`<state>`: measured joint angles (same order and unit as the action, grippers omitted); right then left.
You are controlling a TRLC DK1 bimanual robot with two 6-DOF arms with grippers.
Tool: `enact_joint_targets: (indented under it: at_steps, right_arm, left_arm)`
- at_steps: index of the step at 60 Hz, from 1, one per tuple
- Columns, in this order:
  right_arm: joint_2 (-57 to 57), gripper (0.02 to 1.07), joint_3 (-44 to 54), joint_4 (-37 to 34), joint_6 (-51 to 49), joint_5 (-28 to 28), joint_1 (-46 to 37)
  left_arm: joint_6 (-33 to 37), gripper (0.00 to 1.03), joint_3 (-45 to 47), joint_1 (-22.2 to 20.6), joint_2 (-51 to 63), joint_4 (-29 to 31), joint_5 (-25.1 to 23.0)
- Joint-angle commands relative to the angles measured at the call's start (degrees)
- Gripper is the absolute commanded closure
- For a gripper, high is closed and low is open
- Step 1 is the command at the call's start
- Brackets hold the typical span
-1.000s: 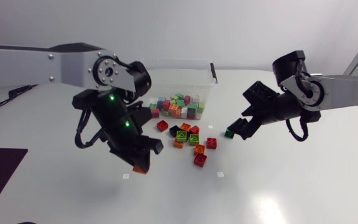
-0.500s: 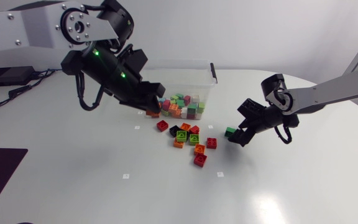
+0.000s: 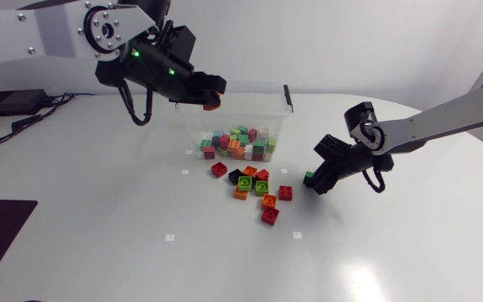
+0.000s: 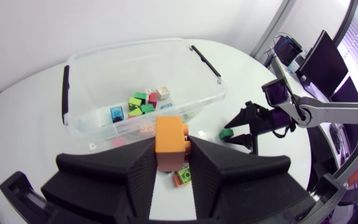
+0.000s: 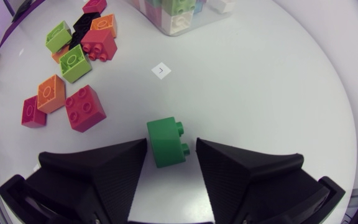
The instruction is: Place the duplo bricks in the container
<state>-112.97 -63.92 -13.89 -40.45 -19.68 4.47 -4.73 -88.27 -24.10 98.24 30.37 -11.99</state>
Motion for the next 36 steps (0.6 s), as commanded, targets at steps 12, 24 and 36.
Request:
enact_joint_targets:
  at_steps: [12,24,36]
  right_arm:
    - [4.3,0.72,0.8,-2.3,-1.1,0.0,0.0]
    - [12.9,0.72,1.6,-7.2,0.2,-0.3,1.1]
    - [20.6,0.72,2.0,-11.0,2.7,-0.3,4.8]
  left_arm:
    - [-0.9,0.78,-5.5,1.8,7.7,-6.6,3.6]
    - [-1.2,0.68,-7.6,3.9,12.0,-10.9,5.2]
    - [-1.8,0.39,-8.9,4.3,14.1,-13.3,6.7]
